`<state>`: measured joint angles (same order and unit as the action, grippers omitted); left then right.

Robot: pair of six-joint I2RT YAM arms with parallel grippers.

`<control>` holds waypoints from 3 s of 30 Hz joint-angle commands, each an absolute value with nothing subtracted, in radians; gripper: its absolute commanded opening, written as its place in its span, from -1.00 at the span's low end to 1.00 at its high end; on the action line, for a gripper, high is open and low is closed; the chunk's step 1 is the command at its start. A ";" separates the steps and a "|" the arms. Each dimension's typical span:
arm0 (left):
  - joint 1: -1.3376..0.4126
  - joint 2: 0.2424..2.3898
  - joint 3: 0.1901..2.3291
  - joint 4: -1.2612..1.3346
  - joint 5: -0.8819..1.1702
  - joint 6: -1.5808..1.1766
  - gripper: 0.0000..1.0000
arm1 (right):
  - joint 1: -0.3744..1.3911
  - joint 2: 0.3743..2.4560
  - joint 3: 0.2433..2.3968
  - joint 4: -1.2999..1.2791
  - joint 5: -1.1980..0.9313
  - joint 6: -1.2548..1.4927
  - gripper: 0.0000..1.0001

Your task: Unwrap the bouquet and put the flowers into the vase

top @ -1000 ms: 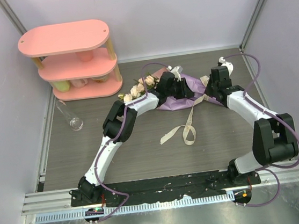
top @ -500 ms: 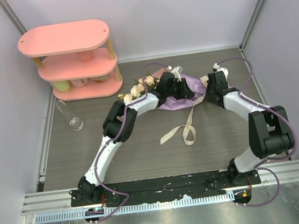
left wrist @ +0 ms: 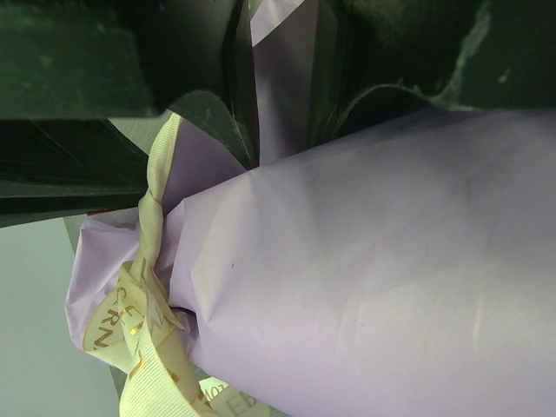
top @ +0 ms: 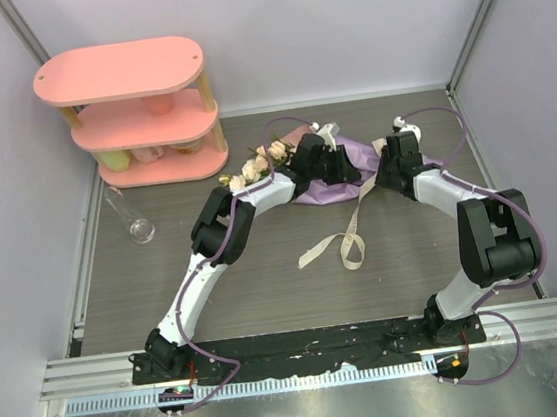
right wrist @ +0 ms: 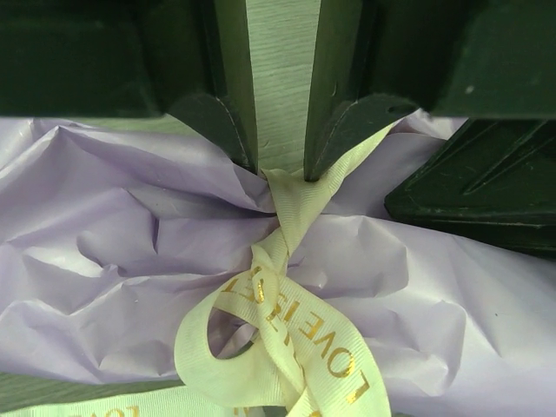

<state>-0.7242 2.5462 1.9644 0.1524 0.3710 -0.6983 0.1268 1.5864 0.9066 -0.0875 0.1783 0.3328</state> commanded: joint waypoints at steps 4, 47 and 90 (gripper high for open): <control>-0.719 2.508 1.953 0.144 0.373 -0.673 -0.35 | 0.127 1.626 0.933 0.049 0.156 0.307 -0.28; -0.715 2.519 1.953 0.143 0.380 -0.680 -0.35 | 0.153 1.713 1.098 -0.061 0.203 0.224 -0.31; -0.715 2.525 1.960 0.143 0.387 -0.681 -0.34 | 0.140 1.641 0.953 0.097 -0.060 0.391 -0.98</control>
